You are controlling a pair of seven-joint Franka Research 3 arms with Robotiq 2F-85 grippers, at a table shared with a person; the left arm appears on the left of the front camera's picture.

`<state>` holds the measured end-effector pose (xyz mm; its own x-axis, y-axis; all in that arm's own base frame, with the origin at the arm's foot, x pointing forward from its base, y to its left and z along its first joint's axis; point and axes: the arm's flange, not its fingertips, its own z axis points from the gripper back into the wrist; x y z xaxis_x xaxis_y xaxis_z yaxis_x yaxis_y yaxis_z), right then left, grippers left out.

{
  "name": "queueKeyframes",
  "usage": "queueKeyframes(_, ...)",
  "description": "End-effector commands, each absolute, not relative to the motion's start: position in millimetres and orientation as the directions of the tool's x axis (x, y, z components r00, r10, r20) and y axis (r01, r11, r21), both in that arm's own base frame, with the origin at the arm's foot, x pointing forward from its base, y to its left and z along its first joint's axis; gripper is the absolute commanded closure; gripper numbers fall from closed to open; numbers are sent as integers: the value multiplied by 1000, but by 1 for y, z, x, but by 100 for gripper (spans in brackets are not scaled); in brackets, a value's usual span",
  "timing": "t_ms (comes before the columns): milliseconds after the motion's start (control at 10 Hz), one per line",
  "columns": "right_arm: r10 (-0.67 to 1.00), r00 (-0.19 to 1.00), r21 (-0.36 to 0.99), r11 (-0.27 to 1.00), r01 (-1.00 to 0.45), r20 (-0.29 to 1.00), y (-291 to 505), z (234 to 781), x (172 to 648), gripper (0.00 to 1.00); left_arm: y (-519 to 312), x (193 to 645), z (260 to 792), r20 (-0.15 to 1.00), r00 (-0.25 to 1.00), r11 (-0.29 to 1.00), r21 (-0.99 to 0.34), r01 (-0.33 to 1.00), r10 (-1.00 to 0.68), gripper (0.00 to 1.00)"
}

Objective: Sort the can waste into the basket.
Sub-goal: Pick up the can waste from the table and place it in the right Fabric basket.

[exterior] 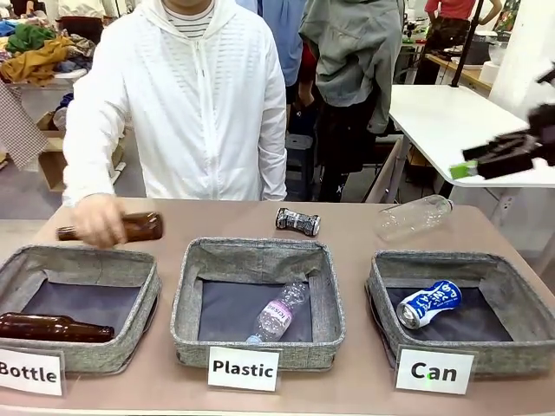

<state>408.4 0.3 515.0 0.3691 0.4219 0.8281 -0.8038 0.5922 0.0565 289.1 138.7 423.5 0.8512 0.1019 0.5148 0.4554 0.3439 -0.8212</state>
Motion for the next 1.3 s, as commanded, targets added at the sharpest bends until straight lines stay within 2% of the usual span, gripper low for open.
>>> queueKeyframes(0,580,362,-19,547,-837,730,55,529,456,0,171,269,463,581,796,363,-787,499,167,0)
queueKeyframes(300,766,259,-138,411,-901,588,146,539,506,0,236,205,534,682,679,377,-724,577,272,0)
queueKeyframes(500,869,174,-211,299,-931,464,204,533,530,0,258,164,558,728,626,377,-683,625,281,0)
queueKeyframes(700,916,135,-238,237,-942,377,247,520,550,0,273,142,574,766,575,423,-641,641,288,0)
queueKeyframes(1000,957,117,-261,188,-947,265,290,491,572,0,259,143,571,764,583,394,-643,656,277,0)
queueKeyframes(1200,973,98,-268,153,-951,208,304,471,581,0,237,155,566,755,621,373,-650,663,211,0)
